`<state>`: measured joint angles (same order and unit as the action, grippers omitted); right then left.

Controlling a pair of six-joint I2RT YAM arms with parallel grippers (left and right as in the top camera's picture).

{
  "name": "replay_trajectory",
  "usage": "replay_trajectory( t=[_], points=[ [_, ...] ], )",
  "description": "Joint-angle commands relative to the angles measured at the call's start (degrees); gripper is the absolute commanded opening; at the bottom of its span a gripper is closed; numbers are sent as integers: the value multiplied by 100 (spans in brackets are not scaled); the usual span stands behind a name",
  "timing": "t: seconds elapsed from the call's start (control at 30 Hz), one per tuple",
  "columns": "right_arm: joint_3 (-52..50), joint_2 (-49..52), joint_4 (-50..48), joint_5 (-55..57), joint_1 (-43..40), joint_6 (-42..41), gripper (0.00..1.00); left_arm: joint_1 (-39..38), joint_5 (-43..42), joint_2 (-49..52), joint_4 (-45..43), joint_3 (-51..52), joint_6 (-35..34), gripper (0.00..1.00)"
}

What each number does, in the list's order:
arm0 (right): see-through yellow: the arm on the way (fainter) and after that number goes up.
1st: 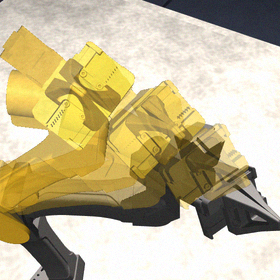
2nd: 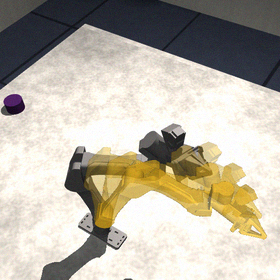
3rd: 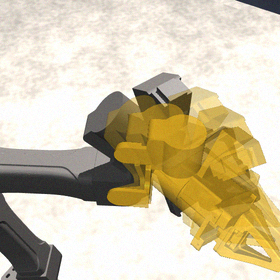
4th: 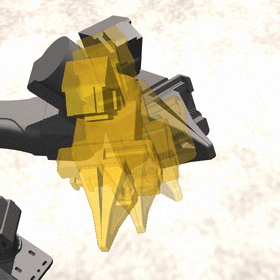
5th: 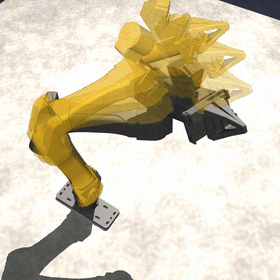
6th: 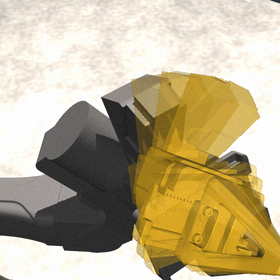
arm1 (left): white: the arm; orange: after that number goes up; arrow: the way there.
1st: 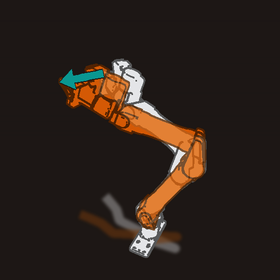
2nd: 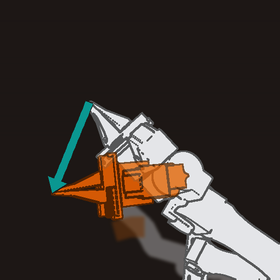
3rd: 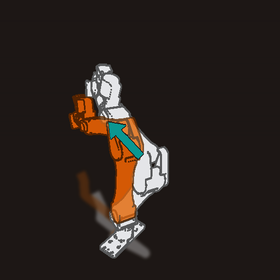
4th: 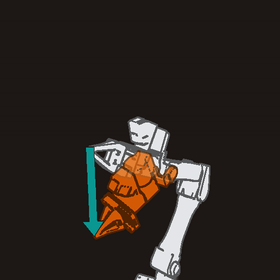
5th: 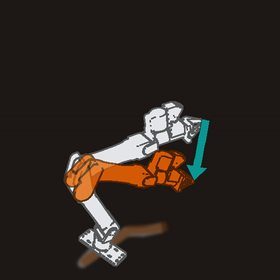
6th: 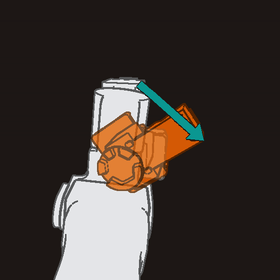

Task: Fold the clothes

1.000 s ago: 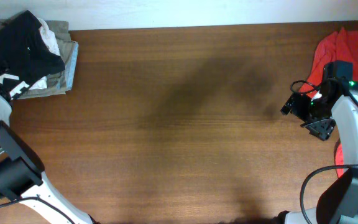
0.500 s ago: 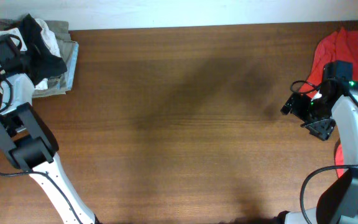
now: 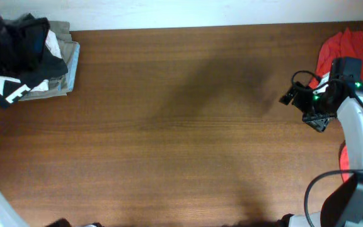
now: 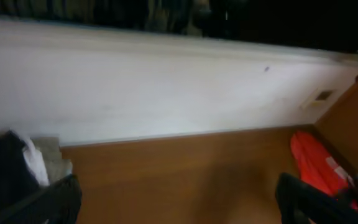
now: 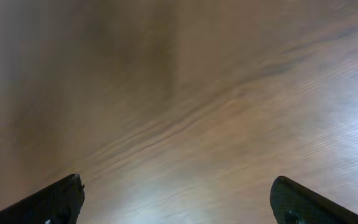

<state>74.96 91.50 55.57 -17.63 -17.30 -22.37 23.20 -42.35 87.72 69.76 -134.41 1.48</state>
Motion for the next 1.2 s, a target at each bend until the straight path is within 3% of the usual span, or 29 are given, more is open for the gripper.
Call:
replay_trajectory(
  t=[0.0,0.13,0.2,0.3,0.53,0.67,0.8,0.93,1.07,1.17],
  points=[
    [76,-1384,0,-428,-33,426,99,4,-111,-332,575,33,28,99],
    [74,-4096,1091,-428,52,824,99,4,-114,-363,1257,33,28,99],
    [74,-5003,1419,-426,52,275,99,4,-114,-363,1390,33,28,99],
    [74,-5528,1440,-424,52,197,99,4,-114,-363,1390,33,28,99],
    [-273,-5652,1574,238,146,739,99,4,-114,-363,1390,33,28,99],
    [-3008,-6996,-986,940,1252,737,99,4,-114,-363,1390,33,28,99],
    [-6520,-8701,-4913,1104,1993,737,99,4,-114,-363,1390,33,28,99],
    [-7464,-9132,-5982,1475,1991,734,99,4,-114,-363,1390,33,28,99],
    [-7464,-9132,-5084,1582,1991,734,99,4,-114,-363,1390,33,28,99],
    [-7464,-9130,-5128,1534,1991,734,99,4,-114,-363,1390,33,28,99]
  ],
)
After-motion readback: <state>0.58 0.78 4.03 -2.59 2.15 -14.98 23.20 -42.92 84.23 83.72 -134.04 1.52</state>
